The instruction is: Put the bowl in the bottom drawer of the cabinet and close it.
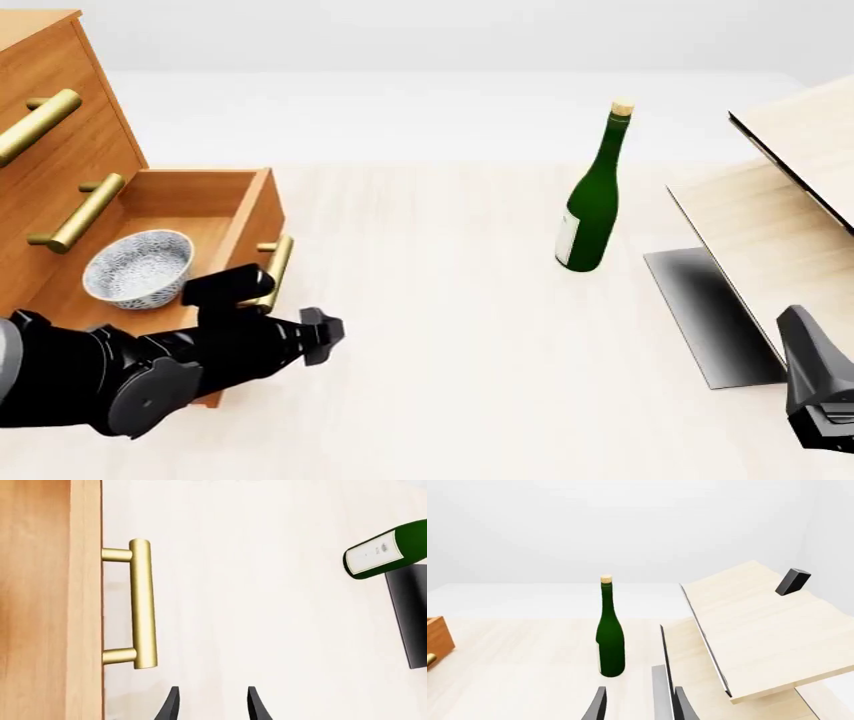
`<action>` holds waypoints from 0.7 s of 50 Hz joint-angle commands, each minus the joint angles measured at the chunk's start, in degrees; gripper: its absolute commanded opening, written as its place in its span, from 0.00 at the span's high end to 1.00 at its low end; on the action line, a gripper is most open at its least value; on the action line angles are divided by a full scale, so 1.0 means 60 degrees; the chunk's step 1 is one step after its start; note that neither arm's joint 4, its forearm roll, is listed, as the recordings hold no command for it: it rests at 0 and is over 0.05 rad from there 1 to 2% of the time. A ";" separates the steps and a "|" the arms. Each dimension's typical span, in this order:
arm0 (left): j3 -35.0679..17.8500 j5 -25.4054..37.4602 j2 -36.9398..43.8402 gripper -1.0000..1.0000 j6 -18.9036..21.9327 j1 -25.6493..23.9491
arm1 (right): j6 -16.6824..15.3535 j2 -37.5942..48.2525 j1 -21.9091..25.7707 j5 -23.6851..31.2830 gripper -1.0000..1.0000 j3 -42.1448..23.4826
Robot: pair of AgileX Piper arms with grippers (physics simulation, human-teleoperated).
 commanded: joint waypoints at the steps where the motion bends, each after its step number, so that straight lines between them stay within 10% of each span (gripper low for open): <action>1: 0.0188 0.0139 -0.0243 0.00 -0.0107 0.0292 | -0.0005 -0.0001 0.0003 0.0005 0.00 -0.0004; 35: 0.0330 0.0451 -0.0731 0.00 0.0353 0.1465 | -0.0004 -0.0001 0.0004 0.0005 0.00 -0.0004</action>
